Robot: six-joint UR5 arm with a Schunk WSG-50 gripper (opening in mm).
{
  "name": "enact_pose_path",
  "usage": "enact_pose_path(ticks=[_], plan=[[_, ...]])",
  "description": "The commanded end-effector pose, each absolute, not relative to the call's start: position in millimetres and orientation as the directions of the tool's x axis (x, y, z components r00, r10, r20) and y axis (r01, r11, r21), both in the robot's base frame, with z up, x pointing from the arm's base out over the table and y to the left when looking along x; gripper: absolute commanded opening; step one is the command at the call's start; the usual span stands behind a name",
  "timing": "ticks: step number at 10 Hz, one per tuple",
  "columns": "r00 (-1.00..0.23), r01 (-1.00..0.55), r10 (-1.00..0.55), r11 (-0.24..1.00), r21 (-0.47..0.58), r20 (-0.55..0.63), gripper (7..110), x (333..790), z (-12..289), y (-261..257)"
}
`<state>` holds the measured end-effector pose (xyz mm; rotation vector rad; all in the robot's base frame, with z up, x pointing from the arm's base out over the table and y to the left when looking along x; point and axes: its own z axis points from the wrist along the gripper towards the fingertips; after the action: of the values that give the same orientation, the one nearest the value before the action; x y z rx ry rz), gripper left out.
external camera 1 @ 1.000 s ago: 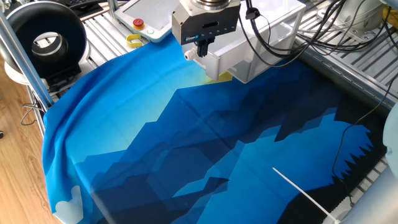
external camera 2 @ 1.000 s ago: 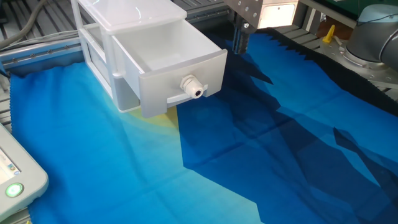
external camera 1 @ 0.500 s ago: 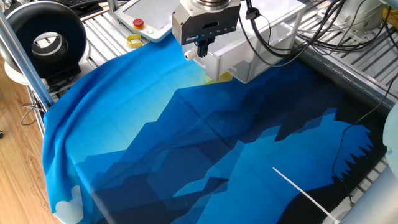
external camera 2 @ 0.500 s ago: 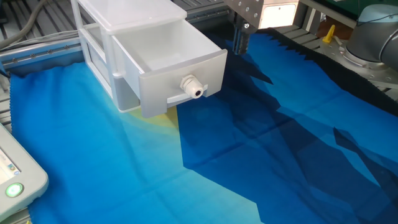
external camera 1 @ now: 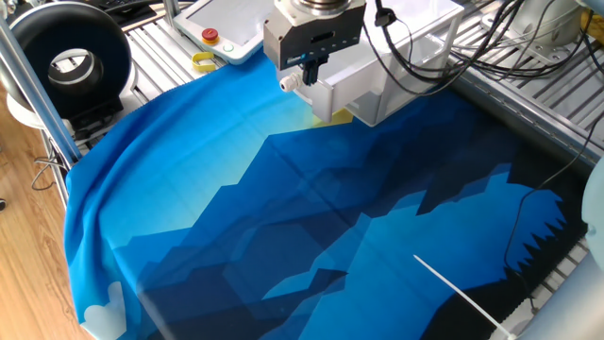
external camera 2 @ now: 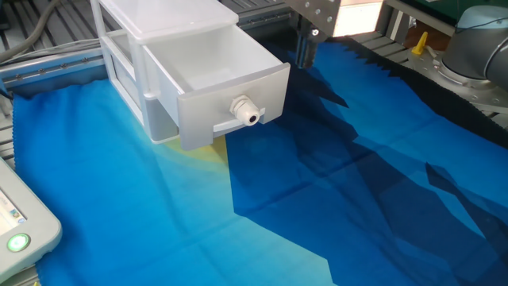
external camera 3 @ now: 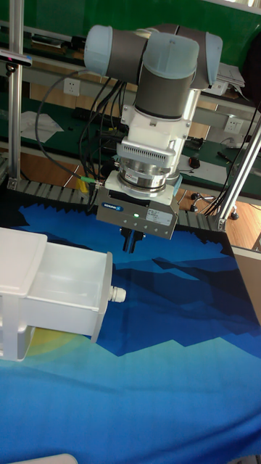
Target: Grasp the handle and close the drawer
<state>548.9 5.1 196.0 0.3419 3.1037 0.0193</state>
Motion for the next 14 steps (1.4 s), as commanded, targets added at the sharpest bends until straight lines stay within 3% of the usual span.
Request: enact_pose_path(ticks=[1,3,8,14], plan=[[-0.938,0.345,0.344,0.938,0.03,0.031,7,539,201,7],[-0.937,0.349,0.348,0.936,0.036,0.033,7,538,200,5],[-0.798,0.602,0.602,0.792,0.101,0.028,7,552,202,17],[-0.762,0.646,0.646,0.758,0.09,0.03,7,550,199,11]])
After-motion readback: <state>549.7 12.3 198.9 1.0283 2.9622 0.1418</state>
